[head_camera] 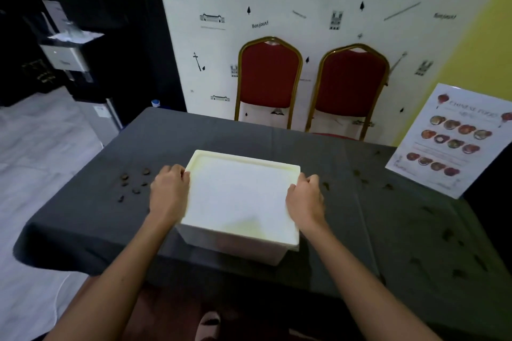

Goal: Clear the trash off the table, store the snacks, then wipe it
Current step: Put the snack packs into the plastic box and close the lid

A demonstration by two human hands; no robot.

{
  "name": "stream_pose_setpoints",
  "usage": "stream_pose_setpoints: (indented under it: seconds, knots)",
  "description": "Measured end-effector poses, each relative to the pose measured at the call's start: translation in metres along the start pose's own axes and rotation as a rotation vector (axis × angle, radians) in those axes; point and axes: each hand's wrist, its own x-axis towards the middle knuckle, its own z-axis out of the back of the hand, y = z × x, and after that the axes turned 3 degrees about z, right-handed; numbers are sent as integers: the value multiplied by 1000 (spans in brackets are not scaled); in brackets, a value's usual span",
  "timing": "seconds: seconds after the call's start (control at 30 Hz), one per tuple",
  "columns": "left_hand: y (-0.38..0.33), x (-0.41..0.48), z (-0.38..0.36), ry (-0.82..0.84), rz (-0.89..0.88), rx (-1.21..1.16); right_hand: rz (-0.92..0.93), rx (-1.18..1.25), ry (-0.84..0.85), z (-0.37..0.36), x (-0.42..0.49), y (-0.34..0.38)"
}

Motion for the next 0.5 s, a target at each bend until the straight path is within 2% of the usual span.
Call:
stream_pose_setpoints:
  seconds: [0.17, 0.33, 0.5]
  knots:
    - [5, 0, -5, -30, 2, -4, 27, -83, 56, 0, -4, -1]
    - [4, 9, -8, -3, 18, 98, 42, -124, 60, -3, -3, 3]
    - [9, 9, -10, 69, 115, -19, 27, -102, 71, -4, 7, 3]
